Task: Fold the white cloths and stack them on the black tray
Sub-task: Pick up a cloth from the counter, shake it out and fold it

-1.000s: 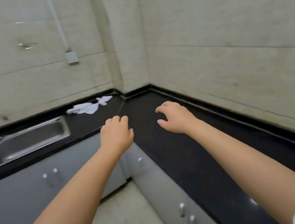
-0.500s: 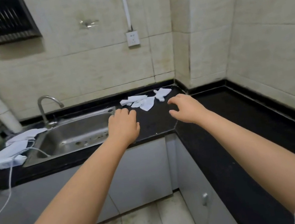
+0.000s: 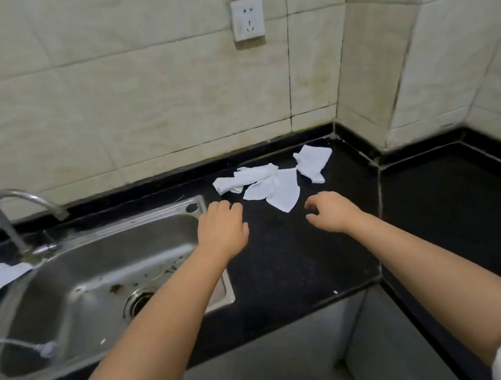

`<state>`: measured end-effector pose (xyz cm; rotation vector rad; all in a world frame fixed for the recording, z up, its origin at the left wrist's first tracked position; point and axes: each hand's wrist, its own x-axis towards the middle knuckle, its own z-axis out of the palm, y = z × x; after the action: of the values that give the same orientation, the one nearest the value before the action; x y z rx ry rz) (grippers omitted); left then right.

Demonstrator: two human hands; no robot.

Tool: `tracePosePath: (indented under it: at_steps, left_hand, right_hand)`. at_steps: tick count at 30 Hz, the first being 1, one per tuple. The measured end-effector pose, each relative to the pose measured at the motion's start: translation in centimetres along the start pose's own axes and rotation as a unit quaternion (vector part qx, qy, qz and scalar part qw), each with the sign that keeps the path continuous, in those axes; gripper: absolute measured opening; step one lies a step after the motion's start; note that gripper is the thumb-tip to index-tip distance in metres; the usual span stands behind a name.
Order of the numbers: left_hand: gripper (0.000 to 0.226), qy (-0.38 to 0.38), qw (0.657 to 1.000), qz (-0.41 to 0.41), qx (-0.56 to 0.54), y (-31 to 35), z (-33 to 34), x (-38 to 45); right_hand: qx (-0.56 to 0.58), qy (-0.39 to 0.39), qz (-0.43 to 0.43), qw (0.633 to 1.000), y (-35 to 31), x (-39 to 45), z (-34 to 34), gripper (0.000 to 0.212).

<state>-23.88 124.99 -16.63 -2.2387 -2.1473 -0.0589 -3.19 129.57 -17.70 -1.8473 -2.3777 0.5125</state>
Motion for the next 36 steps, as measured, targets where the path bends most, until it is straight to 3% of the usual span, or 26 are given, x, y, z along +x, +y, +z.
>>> tracePosePath:
  at_steps: [6, 13, 16, 20, 28, 33, 36]
  left_hand:
    - [0.037, -0.071, 0.996, 0.017, -0.059, -3.5, 6.4, 8.3]
    - [0.038, -0.143, 0.984, 0.031, -0.1, -4.9, 11.7, 11.7]
    - [0.039, -0.154, 0.981, 0.024, -0.113, -5.5, 12.6, 12.9]
    - [0.038, -0.16, 0.979, 0.028, -0.127, -5.8, 13.4, 14.7]
    - [0.038, -0.181, 0.969, 0.009, -0.166, -4.1, 15.2, 17.3]
    - [0.038, -0.169, 0.969, 0.003, -0.179, -2.8, 15.4, 18.0]
    - [0.055, -0.154, 0.972, 0.008, -0.176, -2.1, 15.3, 18.1]
  right_hand:
    - [0.056, -0.047, 0.084, 0.994, 0.0, 9.0, 6.7, 0.024]
    - [0.05, 0.007, 0.103, 0.993, 0.3, 16.2, 11.1, 0.03]
    - [0.029, -0.004, 0.115, 0.993, 1.0, 19.0, 11.5, 0.03]
    - [0.054, -0.02, 0.093, 0.994, 2.9, 21.0, 11.9, 0.016]
    - [0.057, -0.089, -0.02, 0.994, 6.0, 21.3, 12.0, 0.028]
    - [0.082, -0.06, -0.001, 0.995, 5.7, 21.5, 12.1, 0.026]
    - [0.123, -0.023, 0.011, 0.992, 5.2, 20.4, 11.1, 0.023]
